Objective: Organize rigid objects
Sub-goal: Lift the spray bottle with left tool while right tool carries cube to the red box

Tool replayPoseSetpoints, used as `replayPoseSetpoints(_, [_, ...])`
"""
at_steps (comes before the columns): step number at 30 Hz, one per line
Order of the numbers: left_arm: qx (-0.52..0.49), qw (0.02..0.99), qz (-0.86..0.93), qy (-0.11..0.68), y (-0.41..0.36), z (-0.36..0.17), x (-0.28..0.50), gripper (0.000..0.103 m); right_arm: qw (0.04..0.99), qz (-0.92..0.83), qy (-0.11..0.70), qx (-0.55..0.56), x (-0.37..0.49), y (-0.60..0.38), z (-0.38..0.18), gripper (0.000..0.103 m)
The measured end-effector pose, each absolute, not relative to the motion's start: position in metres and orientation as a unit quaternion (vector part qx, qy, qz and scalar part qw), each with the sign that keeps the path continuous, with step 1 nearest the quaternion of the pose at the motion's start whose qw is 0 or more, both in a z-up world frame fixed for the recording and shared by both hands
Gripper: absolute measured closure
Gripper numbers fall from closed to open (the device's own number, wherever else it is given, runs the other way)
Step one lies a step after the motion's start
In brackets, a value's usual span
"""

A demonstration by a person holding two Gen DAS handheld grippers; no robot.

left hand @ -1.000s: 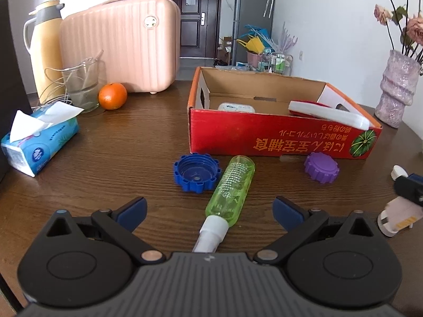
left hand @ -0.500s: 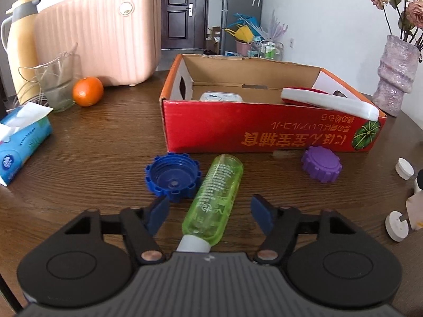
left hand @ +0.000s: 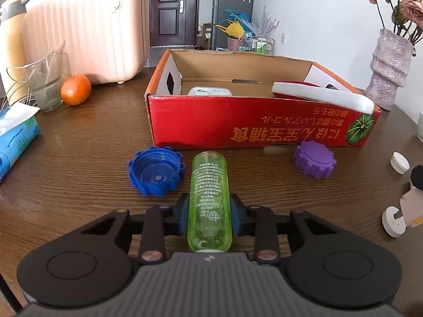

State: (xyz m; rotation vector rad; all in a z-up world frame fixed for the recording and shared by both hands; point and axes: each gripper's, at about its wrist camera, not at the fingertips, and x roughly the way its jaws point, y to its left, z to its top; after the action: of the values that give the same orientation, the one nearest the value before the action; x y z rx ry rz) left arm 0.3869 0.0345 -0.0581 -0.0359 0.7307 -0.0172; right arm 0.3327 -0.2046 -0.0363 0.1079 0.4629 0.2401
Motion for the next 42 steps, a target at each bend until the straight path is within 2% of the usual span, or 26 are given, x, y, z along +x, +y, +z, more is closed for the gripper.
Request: replayPoseSetpoints(42, [-0.042,0.979,-0.012,0.197,-0.006,0.023,0.297,0.071,0.976,0.133,0.168,0.049,0.308,-0.199,-0.012,0.065])
